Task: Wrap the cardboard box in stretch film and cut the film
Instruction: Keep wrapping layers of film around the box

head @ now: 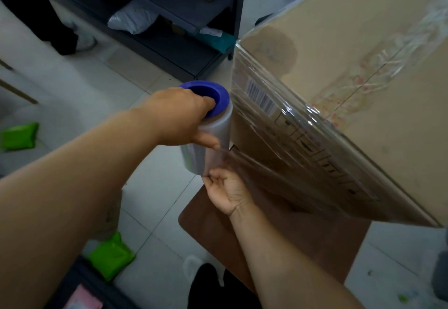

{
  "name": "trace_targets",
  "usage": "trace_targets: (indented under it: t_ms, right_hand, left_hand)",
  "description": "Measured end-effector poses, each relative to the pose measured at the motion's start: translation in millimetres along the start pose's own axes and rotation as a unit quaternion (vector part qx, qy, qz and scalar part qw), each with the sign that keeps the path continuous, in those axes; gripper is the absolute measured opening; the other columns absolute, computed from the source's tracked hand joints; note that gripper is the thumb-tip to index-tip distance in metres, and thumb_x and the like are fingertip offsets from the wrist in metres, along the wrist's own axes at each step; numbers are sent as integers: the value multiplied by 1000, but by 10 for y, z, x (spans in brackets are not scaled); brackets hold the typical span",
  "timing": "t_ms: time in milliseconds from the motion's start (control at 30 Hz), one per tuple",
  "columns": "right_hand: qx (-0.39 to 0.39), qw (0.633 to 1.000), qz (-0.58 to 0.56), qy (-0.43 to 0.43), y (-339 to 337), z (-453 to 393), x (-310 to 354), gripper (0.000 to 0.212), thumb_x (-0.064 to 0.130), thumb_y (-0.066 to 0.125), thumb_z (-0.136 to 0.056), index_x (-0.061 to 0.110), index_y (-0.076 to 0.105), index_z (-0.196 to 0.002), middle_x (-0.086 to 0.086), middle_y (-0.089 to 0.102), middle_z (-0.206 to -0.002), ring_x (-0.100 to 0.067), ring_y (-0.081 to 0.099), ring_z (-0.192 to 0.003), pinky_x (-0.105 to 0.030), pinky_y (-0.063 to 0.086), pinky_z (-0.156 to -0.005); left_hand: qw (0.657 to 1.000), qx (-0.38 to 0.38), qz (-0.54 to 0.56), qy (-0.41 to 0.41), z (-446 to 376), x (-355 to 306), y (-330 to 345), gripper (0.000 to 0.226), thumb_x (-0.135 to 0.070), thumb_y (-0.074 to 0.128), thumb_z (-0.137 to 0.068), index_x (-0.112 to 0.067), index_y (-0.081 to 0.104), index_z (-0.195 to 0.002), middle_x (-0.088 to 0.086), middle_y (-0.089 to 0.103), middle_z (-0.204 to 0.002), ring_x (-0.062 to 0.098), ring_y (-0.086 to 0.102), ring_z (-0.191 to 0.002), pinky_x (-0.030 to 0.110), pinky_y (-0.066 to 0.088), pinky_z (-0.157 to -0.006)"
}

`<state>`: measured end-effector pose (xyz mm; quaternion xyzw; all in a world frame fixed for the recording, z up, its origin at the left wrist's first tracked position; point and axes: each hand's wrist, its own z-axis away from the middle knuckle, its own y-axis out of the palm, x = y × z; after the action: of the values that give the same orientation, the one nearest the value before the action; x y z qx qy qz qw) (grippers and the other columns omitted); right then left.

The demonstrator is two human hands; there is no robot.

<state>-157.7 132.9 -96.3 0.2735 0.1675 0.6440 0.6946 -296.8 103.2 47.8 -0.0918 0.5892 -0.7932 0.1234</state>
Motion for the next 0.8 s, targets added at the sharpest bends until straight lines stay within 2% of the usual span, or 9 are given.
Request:
trace_targets:
  t_ms: [100,167,267,400,467,533,600,800]
  right_hand:
    - [-1,1000,-12,-9,73,-74,-1,52,-20,31,-86,6,65,-58,-3,67,-58,-12,59,-70,-33,29,-115]
    - [3,999,-30,-21,113,-118,-22,43,-21,30,-85,6,60,-73,-4,69,-62,-14,60,-77,-34,30,-114]
    - [7,998,-51,-43,188,-168,-54,41,-22,29,-84,6,58,-84,-4,72,-70,-16,59,-88,-33,31,-113]
    - [5,995,-68,-75,272,-243,-157,42,-22,30,-82,8,58,-85,-3,71,-73,-14,60,-89,-32,29,-115]
    - [10,993,-80,-88,343,-278,-222,42,-22,30,-81,11,56,-85,-2,68,-73,-12,61,-83,-31,31,-114]
    - [16,992,-80,-99,418,-288,-258,45,-22,27,-81,13,56,-86,0,68,-67,-9,66,-68,-26,41,-100]
    - [27,991,-74,-107,485,-291,-267,47,-22,26,-82,13,57,-88,1,71,-65,-7,69,-61,-24,42,-90]
    - [36,992,-68,-104,625,-355,-226,47,-23,26,-82,13,56,-87,3,68,-60,-4,66,-55,-22,40,-86]
  left_hand:
    - [1000,4,0,27,-96,113,-16,69,-77,43,-65,-18,53,-99,-3,54,-76,14,54,-68,29,49,-70]
    - [999,7,-12,49,-151,177,-23,69,-78,36,-61,-19,51,-94,-5,49,-70,13,51,-64,27,47,-68]
    - [996,17,-25,79,-197,245,-14,62,-76,41,-66,-20,49,-91,-7,44,-67,11,48,-62,25,40,-64]
    - [994,10,-40,106,-211,357,-36,56,-74,45,-71,-22,46,-91,-8,41,-67,13,47,-65,25,33,-62]
    - [992,6,-51,118,-216,417,-67,56,-74,47,-72,-21,47,-92,-6,43,-68,14,47,-64,26,33,-61]
    - [991,2,-63,119,-227,477,-99,56,-74,48,-72,-21,47,-91,-4,46,-70,16,47,-65,27,36,-61]
    - [991,7,-71,115,-240,537,-129,56,-74,49,-72,-21,46,-89,-4,46,-70,16,48,-65,28,38,-62]
    - [991,34,-78,99,-308,654,-228,51,-70,52,-73,-22,43,-88,-7,42,-66,9,41,-59,25,32,-60]
